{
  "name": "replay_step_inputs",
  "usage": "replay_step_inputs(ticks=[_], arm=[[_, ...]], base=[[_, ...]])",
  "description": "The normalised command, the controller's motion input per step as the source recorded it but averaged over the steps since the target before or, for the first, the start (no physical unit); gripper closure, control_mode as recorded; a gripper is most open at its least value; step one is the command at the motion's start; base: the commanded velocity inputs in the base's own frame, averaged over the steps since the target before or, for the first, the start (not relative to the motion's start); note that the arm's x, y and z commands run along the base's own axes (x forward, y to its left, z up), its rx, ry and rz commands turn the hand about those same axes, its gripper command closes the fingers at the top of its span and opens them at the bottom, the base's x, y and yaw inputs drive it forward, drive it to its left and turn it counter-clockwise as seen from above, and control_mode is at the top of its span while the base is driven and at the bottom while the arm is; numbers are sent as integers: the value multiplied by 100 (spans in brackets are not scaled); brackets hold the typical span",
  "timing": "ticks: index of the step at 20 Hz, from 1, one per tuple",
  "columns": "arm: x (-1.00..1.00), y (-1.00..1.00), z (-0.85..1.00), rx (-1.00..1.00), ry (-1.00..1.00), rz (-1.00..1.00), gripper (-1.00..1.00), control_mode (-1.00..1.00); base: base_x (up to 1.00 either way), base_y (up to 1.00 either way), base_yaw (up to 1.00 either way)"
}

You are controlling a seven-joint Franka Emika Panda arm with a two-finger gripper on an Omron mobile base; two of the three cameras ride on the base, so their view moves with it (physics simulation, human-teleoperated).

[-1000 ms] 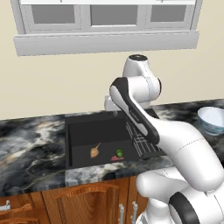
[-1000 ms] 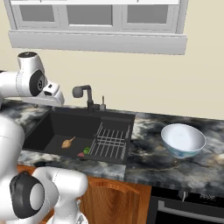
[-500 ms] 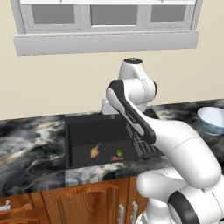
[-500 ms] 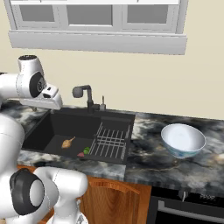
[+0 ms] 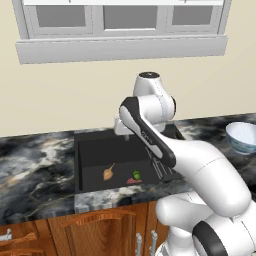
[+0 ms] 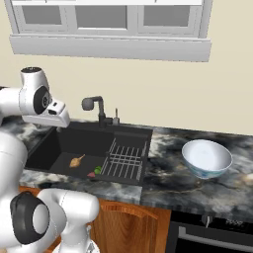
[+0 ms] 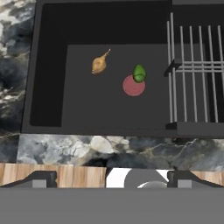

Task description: Remove the onion and avocado from the sink. Then move the bowl and cup from the counter to the sink for washing.

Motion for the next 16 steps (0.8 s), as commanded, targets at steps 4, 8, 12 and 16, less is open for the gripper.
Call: replay_step_inputs(ticks=[4,8,12,16], arm=[[0,4,-16,0,0,0,-100,-100],[0,4,-16,0,0,0,-100,-100],[0,5,-16,0,0,0,-100,-100],[0,4,-15,0,0,0,-100,-100]], base=[[0,0,0],[0,0,0],[0,0,0],[0,0,0]])
